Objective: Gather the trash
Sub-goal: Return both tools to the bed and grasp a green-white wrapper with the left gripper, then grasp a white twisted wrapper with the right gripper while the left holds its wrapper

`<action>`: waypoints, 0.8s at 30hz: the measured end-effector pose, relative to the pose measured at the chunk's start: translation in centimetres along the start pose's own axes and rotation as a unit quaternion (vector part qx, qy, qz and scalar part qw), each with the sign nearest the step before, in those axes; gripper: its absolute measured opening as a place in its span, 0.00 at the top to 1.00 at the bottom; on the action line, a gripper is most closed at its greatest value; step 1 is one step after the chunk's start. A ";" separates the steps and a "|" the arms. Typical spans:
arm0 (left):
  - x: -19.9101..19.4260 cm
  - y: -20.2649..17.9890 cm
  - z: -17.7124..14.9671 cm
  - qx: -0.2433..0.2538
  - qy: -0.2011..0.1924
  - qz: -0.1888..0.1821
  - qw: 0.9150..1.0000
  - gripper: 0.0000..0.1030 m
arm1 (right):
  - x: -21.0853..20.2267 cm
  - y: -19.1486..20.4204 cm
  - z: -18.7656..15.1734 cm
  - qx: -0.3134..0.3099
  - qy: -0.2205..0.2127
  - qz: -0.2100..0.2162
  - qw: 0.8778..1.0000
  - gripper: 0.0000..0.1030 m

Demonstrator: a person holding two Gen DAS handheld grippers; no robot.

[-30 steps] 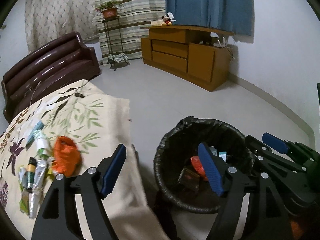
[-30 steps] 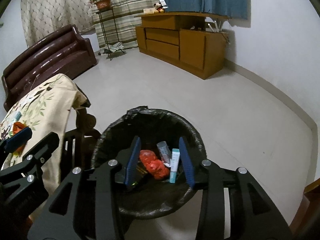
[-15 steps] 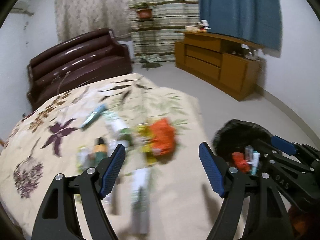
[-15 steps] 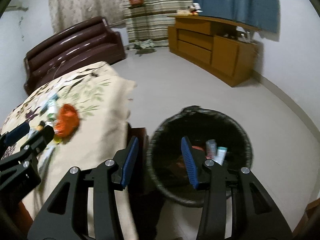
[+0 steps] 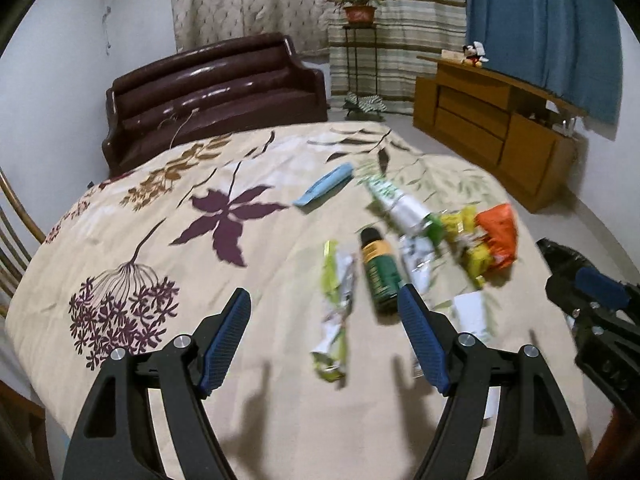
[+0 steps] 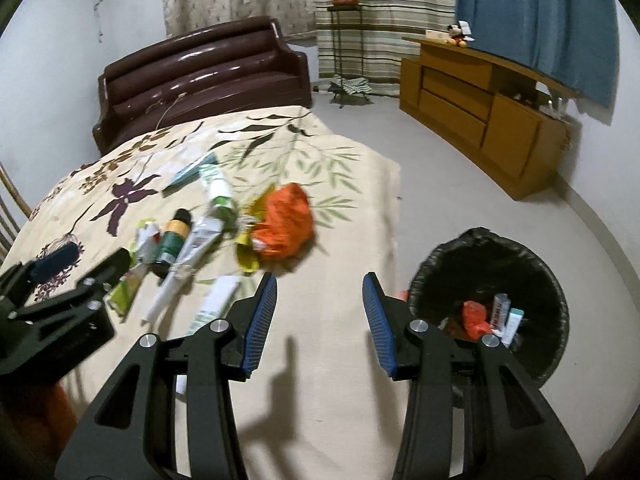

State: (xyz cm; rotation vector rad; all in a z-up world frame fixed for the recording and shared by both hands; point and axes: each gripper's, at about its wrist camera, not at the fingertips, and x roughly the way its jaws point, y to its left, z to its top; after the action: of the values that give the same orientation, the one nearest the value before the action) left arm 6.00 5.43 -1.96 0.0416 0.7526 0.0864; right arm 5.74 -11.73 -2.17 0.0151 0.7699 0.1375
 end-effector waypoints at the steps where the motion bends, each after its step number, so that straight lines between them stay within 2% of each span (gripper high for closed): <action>1: 0.4 0.3 -0.2 0.000 0.006 0.000 1.000 0.29 | 0.1 0.4 0.0 -0.001 0.001 0.001 1.000 0.58; 6: 2.0 0.9 -0.6 0.002 0.032 -0.003 0.999 0.29 | 0.5 1.3 -0.1 -0.005 0.008 0.002 1.000 0.58; 16: 3.7 1.1 -0.8 0.011 0.067 -0.033 0.997 0.57 | 1.6 2.3 0.1 -0.013 0.016 0.005 1.000 0.58; 18: 3.7 1.0 -0.8 0.016 0.065 -0.034 0.997 0.65 | 1.7 2.6 0.2 -0.015 0.016 0.006 1.000 0.58; 20: 3.6 1.1 -0.8 0.019 0.061 -0.033 0.997 0.79 | 1.8 2.9 0.3 -0.017 0.017 0.008 1.000 0.58; 24: 3.3 1.8 -0.8 0.004 0.057 -0.046 0.997 0.82 | 2.0 4.0 0.4 -0.024 0.018 0.013 0.999 0.58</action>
State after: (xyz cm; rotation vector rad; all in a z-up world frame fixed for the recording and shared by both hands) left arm 7.74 7.55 -4.69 0.0093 0.8678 -0.0025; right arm 6.98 -7.53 -3.00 -0.0236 0.8025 0.1822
